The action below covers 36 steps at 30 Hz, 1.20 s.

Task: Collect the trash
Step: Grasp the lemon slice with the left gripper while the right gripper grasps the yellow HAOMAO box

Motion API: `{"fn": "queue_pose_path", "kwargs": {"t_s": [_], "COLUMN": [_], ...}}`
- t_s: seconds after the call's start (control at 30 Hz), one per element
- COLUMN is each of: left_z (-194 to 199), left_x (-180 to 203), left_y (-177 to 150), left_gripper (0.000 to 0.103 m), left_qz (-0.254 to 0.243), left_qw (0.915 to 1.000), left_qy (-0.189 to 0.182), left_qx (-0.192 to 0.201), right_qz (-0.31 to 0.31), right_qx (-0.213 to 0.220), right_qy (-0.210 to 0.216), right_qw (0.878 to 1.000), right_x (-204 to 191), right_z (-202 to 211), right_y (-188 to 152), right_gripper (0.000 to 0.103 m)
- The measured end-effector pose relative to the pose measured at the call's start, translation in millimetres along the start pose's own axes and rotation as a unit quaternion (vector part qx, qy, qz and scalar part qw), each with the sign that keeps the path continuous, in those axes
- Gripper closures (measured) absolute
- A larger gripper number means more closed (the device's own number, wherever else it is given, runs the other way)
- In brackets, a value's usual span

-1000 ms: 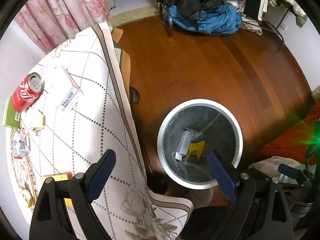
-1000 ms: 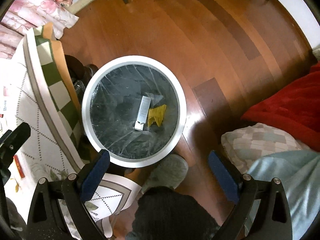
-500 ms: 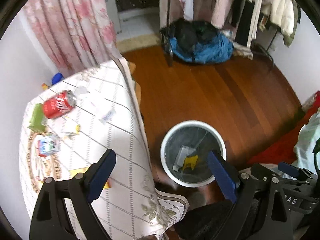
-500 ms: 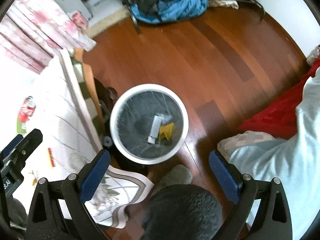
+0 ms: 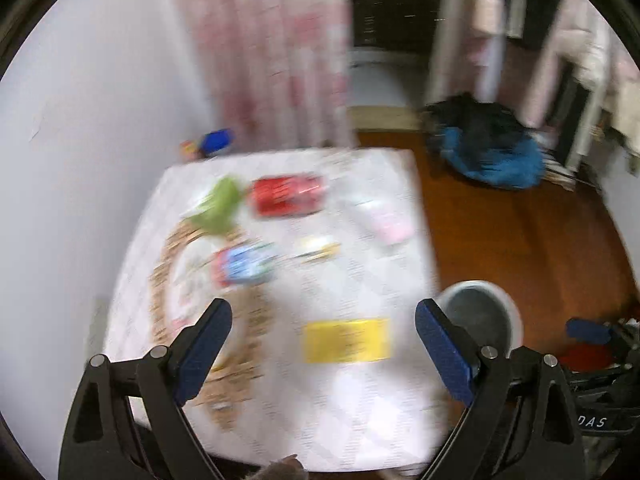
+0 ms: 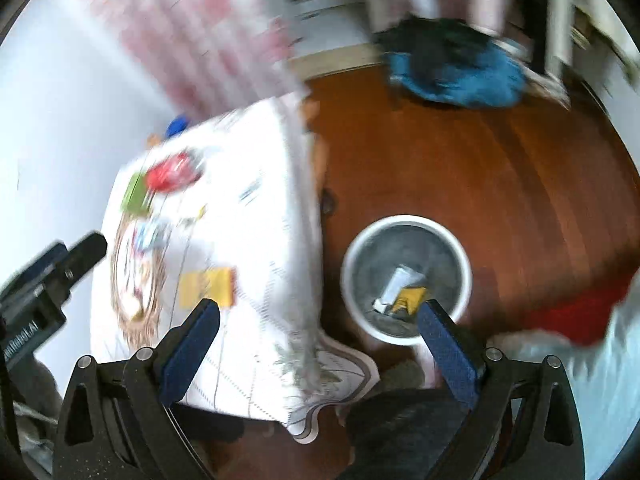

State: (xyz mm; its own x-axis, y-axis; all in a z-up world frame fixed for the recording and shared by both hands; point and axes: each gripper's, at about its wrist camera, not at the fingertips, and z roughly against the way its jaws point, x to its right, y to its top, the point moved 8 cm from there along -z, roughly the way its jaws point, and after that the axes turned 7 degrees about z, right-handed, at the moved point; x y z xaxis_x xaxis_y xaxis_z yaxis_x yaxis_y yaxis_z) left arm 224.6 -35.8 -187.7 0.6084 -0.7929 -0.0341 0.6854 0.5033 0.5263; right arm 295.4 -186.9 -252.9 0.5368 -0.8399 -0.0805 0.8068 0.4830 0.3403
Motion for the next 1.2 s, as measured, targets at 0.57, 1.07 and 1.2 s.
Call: {"fn": "queue_pose_path", "kwargs": {"t_s": [0.57,1.07,1.2], "left_z": [-140,-170,-190], "left_x": [-193,-192,-179], "left_y": [-123,-91,-85], "left_gripper": [0.009,0.010,0.010], "left_qz": [0.192,0.243,0.224], "left_qw": [0.9656,0.9562,0.9574], "left_qy": [0.099,-0.017,-0.030], "left_qx": [-0.145,-0.163,-0.180], "right_qz": [0.415,0.073,0.087], "right_qx": [-0.223,-0.143,-0.160], "right_qy": [-0.046,-0.024,-0.022], "right_qw": [0.881,0.987,0.983], "right_x": [-174,-130,-124], "right_z": [-225,-207,-210], "right_y": [-5,46,56], "right_gripper": [0.003,0.030,0.025]}}
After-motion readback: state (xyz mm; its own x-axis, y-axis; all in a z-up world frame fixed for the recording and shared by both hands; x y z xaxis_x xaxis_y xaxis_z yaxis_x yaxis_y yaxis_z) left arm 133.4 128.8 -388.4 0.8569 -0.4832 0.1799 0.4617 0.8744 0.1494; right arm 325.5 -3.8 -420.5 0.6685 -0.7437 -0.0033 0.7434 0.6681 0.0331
